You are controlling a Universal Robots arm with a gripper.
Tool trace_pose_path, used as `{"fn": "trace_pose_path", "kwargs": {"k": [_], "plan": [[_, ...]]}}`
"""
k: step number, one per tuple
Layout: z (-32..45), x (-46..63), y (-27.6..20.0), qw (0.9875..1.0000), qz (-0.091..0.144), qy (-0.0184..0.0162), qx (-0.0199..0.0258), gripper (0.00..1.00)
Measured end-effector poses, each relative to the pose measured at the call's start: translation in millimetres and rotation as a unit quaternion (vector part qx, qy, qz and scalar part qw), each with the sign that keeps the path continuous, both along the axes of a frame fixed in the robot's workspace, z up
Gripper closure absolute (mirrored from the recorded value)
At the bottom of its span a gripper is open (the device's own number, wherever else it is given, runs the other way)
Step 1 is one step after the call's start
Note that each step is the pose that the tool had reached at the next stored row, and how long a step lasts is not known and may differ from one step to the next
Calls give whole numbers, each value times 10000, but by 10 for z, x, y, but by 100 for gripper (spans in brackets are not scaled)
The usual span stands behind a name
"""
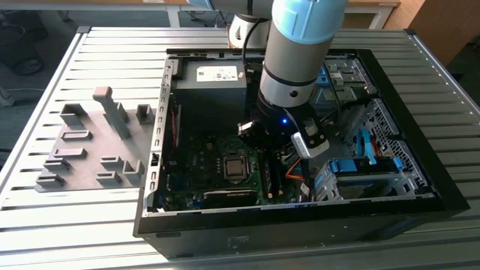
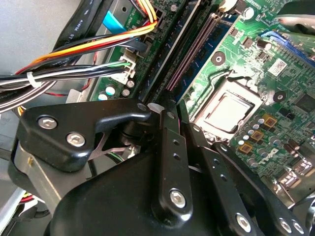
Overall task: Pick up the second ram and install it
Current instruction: 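Insert the second ram into the second slot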
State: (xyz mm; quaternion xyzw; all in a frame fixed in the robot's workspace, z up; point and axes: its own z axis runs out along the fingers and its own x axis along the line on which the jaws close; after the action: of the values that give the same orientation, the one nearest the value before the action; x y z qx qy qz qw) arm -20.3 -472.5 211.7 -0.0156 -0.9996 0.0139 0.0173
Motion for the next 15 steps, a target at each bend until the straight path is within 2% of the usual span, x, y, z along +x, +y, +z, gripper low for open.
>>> {"fn": "trace_pose_path", "kwargs": {"k": [15], "plan": [[0,3,6,10000,33,0,0,86]]}}
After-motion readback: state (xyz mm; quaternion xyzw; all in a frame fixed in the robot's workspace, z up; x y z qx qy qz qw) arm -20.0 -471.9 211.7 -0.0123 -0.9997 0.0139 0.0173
